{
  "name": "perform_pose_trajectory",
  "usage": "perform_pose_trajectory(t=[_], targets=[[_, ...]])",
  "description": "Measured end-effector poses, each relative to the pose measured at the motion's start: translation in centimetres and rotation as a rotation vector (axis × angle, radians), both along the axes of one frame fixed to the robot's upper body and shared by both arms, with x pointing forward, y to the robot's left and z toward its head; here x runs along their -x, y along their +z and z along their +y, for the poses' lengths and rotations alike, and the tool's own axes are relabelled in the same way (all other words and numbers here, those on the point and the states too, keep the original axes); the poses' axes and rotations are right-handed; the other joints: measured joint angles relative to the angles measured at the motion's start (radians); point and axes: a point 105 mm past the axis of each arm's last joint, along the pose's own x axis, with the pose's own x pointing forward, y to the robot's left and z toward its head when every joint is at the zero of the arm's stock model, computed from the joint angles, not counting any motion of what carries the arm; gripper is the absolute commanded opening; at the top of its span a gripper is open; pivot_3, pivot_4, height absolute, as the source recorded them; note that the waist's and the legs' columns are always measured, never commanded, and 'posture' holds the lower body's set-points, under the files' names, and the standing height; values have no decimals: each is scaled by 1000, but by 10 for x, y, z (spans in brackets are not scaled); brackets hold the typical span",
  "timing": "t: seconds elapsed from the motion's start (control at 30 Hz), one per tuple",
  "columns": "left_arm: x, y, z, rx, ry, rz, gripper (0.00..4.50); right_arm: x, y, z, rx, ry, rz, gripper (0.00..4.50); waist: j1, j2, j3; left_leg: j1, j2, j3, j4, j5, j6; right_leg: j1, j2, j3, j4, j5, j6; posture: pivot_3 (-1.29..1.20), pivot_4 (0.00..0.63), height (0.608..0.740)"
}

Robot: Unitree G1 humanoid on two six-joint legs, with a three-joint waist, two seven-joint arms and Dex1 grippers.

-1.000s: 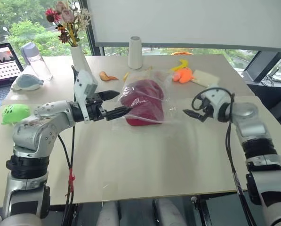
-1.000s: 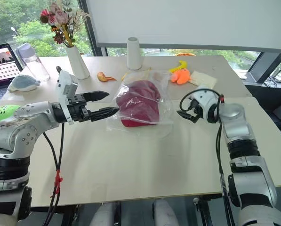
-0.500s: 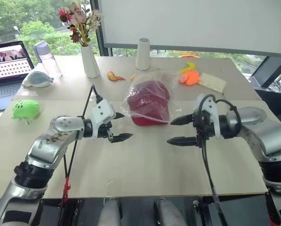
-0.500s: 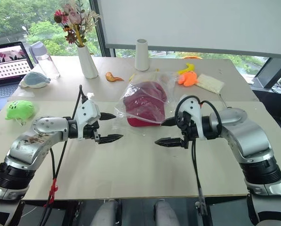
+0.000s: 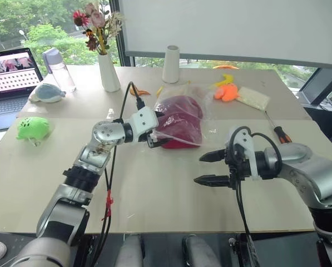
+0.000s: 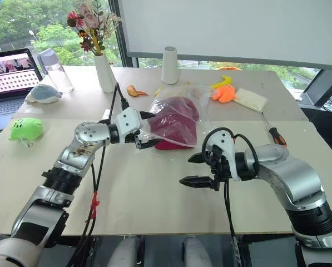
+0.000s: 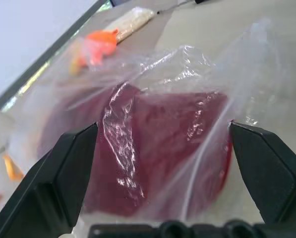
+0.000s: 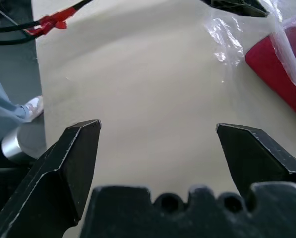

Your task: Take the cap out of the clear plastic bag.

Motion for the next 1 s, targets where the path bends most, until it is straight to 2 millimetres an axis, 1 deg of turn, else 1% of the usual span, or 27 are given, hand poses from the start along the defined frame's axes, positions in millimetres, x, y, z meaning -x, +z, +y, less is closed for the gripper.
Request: perform_pose_trajectory(t=[0.07, 0.1, 0.17, 0.2, 0.27, 0.33, 0.37, 0.5, 0.57, 0.63, 0.67, 0.73, 0.77, 0.83, 0.87, 0.9, 1.0], targets=[[-3, -5, -2, -24, -21, -5, 3319, 1, -1, -1, 4, -20, -4, 4500, 2, 0, 0, 0, 0, 0, 0, 0, 0, 0, 0, 0, 0, 0, 0, 0, 150, 740], [-3, -7, -4, -26, -32, -2, 2900, 2, -1, 0, 3, -22, -2, 4500, 2, 0, 0, 0, 0, 0, 0, 0, 0, 0, 0, 0, 0, 0, 0, 0, 150, 740], [-4, -10, -9, -25, -61, 4, 2354, 6, -1, 1, -5, -21, 3, 4500, 3, 0, 0, 0, 0, 0, 1, 0, 0, 0, 0, 0, 0, 0, 1, 0, 150, 740], [-5, -10, -11, -25, -70, 0, 1801, 8, -2, 2, -4, -23, 4, 4500, 3, 0, 0, -1, 0, 0, 1, 0, 0, 0, 0, 0, 0, 0, 1, 0, 150, 740], [-5, -9, -13, -35, -86, -12, 1141, 9, -2, 1, -5, -29, 9, 4500, 3, 0, 0, -1, 0, 0, 2, 0, 0, 1, 0, 0, 0, 0, 1, 0, 150, 740], [-6, -7, -14, -53, -103, -31, 347, 10, -2, -1, 1, -37, 9, 4500, 2, 0, 0, -1, 0, 0, 2, 0, 0, 1, 0, 0, 0, 0, 1, 0, 150, 740], [-6, -7, -14, -64, -110, -39, 70, 10, -2, -2, 8, -45, 8, 4500, 1, 0, 0, -1, 0, 0, 3, 0, 0, 1, 0, 0, 0, 0, 2, 0, 150, 740], [-7, -14, -14, -78, -113, -30, 70, 9, -4, -4, 14, -65, 10, 4500, 1, 0, 0, -1, 0, 0, 5, 0, 0, 1, 0, 0, 0, 0, 2, 0, 150, 740], [-10, -13, -16, -70, -106, -30, 70, 9, -5, -4, 15, -72, 11, 4500, 2, 0, 0, -2, 0, 0, 6, -1, 1, 1, 0, 0, 0, 0, 2, 0, 150, 740], [-14, -1, -19, -48, -95, -59, 70, 8, -5, -4, 14, -76, 10, 4500, 2, 0, 0, -3, 0, 0, 7, -1, 1, 1, 0, 0, 0, 1, 3, 0, 150, 740], [-18, 9, -21, -33, -81, -87, 70, 8, -5, -3, 5, -79, 9, 4500, 3, 0, 0, -3, 0, 0, 7, -1, 1, 1, 0, 0, 0, 1, 3, 0, 150, 740], [-24, 27, -24, 1, -56, -132, 70, 8, -5, 4, -47, -75, 16, 4500, 3, -1, 0, -3, 0, -1, 7, -1, 2, 1, 0, 0, 0, 1, 4, 0, 150, 740], [-27, 41, -29, 34, -47, -161, 70, 6, -7, 11, -98, -79, 33, 4500, 3, -1, 0, -3, 0, -1, 8, -1, 2, 2, 0, -1, 0, 1, 4, 0, 150, 740], [-28, 55, -36, 64, -46, -193, 70, 3, -15, 17, -130, -101, 59, 4500, 3, -1, 0, -3, -1, -1, 8, -1, 2, 1, 0, 0, 0, 1, 4, 0, 150, 740], [-29, 59, -37, 74, -42, -201, 70, -1, -18, 20, -146, -122, 65, 4500, 2, -1, 0, -3, 0, -1, 8, -1, 2, 2, 0, -1, 0, 2, 5, 0, 150, 740], [-30, 61, -36, 90, -34, -200, 70, -9, -20, 26, -195, -171, 75, 4500, -1, -1, 0, -3, 0, -1, 8, -1, 2, 1, 0, 0, 0, 2, 5, 0, 150, 740], [-29, 59, -41, 102, -45, -182, 70, -35, -20, 44, -395, -342, 153, 4500, -8, -1, 0, -3, 1, -1, 8, -1, 2, 1, 1, 0, 1, 2, 5, 0, 150, 740]])
